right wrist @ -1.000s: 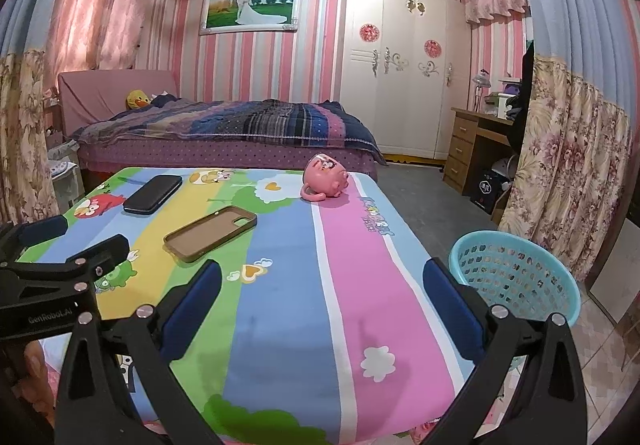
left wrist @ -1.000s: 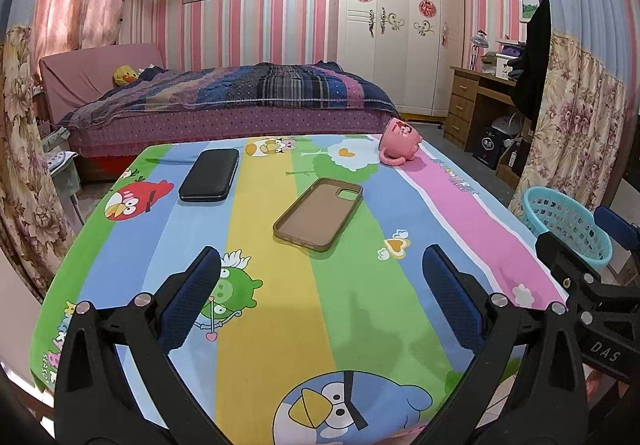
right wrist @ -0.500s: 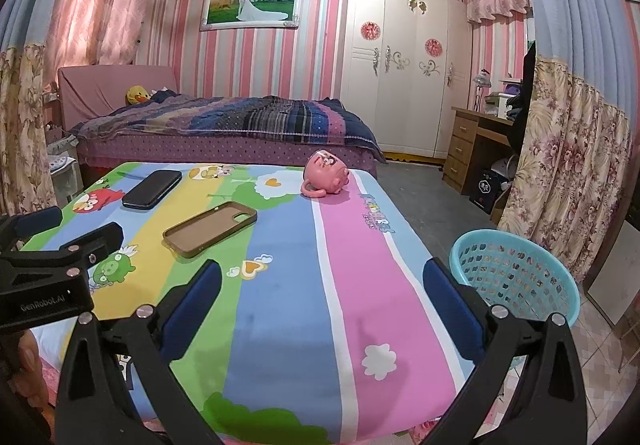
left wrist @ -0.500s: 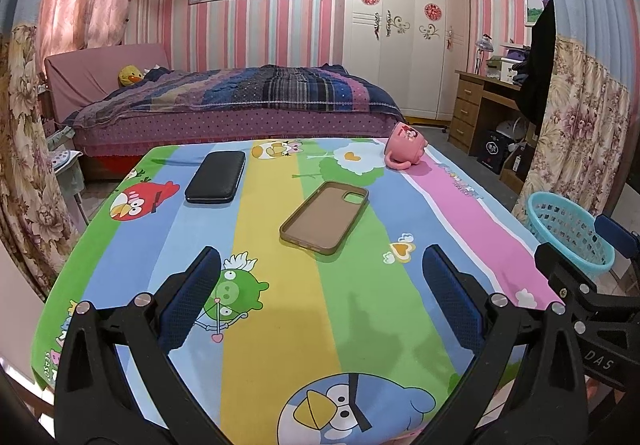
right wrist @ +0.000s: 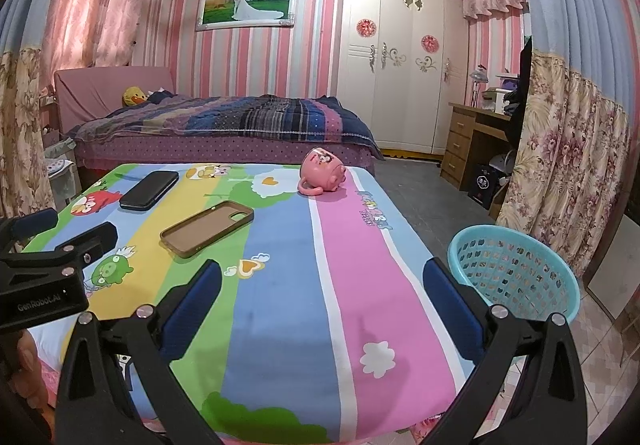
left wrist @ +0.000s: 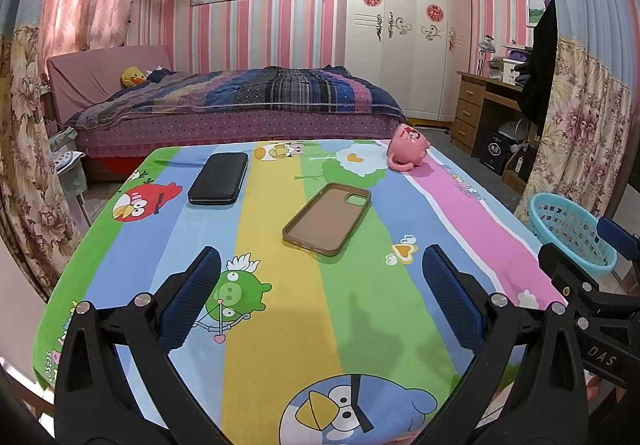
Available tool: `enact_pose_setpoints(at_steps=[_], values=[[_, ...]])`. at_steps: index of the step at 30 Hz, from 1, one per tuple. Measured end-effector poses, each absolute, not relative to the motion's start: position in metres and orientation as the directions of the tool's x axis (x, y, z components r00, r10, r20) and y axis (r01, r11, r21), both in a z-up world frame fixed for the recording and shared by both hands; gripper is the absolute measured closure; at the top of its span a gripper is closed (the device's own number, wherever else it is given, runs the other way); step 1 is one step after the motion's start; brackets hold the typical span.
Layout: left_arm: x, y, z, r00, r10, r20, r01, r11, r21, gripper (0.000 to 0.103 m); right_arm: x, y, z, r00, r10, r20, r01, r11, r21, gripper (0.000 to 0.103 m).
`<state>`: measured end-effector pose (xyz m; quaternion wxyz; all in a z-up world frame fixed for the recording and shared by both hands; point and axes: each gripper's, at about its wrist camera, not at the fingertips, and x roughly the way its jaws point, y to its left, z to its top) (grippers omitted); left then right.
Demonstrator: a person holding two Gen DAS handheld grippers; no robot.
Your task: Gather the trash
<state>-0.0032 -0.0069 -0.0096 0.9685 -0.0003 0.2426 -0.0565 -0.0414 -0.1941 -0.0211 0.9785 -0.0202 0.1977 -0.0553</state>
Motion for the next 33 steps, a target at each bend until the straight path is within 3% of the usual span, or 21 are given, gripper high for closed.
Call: enact_pose_setpoints(at_steps=[33], values=[[-0.0028,-0.0061,-0.0082,0.877,-0.110,-0.468,0.106,0.994,-0.034,0.005,-0.0407,-0.1961,-0.0211,0.915,-0.118,-0.386,0.102,0.993,-0.062,0.005]])
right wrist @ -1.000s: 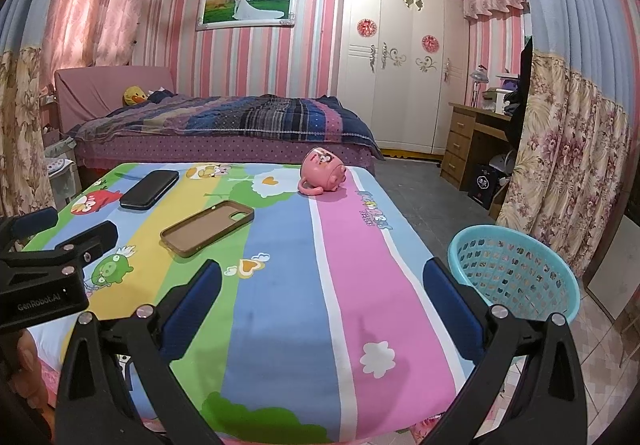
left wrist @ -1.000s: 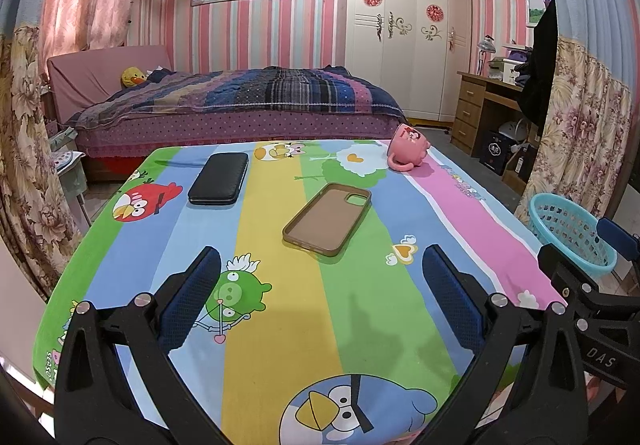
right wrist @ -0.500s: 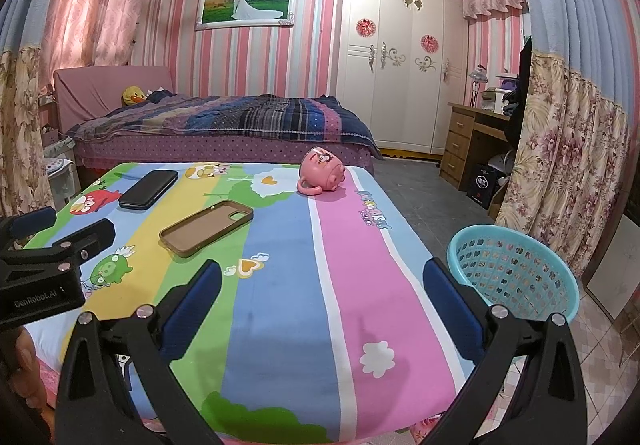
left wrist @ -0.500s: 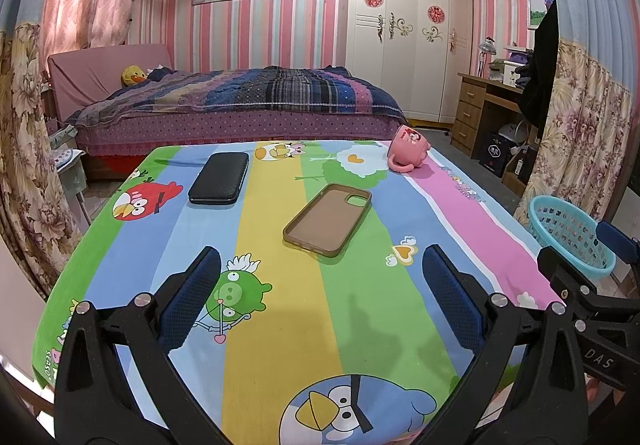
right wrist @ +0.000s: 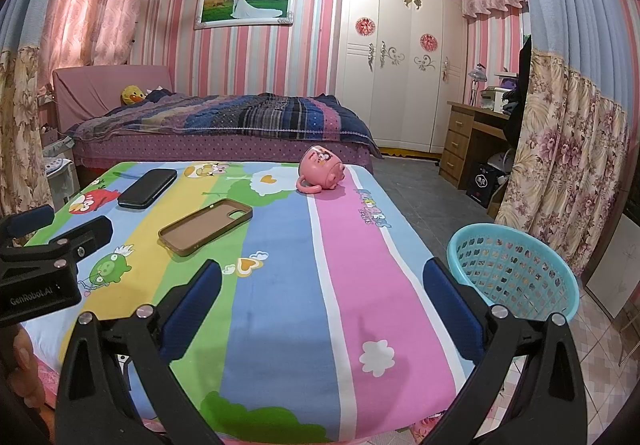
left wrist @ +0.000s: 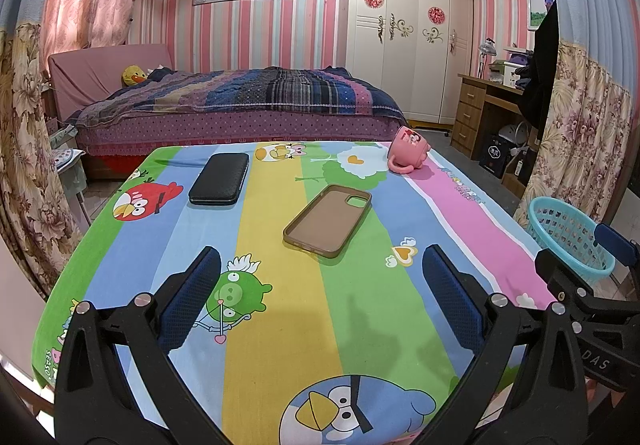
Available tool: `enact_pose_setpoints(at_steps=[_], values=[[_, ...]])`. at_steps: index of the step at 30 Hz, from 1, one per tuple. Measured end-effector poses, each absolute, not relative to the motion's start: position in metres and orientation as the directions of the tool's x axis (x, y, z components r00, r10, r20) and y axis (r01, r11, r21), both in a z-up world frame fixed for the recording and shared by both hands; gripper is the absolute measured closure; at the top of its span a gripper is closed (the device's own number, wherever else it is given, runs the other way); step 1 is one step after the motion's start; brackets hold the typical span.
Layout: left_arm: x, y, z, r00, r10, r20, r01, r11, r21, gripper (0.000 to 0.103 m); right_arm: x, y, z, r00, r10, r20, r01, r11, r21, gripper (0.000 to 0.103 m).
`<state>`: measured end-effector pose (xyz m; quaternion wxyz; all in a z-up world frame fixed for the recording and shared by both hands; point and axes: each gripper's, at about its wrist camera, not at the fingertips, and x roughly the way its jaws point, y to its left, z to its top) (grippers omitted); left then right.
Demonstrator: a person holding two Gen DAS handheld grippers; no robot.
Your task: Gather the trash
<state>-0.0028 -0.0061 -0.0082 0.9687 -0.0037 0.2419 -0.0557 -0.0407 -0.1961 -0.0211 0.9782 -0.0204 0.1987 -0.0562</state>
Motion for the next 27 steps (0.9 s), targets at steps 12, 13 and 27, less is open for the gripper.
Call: enact_pose_setpoints(at_steps=[12,13,27], values=[[-0.0027,-0.0043,-0.0056,0.879,-0.108,-0.465,0.101,0.994,-0.040,0.005,-0.0415,-0.1968,-0.0227,0.914,-0.119,-0.387,0.102,0.993,-0.063,0.005],[-0.0023,-0.0045,-0.0051,0.879,-0.108,-0.464,0.101,0.994,-0.039,0.005,-0.0417,-0.1971,-0.0228,0.914,-0.119,-0.388,0.103,0.993,-0.062,0.005],[-0.0006,-0.0018,-0.0043,0.874,-0.114,-0.472,0.096,0.993,-0.062,0.005,-0.0416,-0.1967,-0.0226,0.914,-0.119,-0.388,0.102,0.993,-0.063,0.005]])
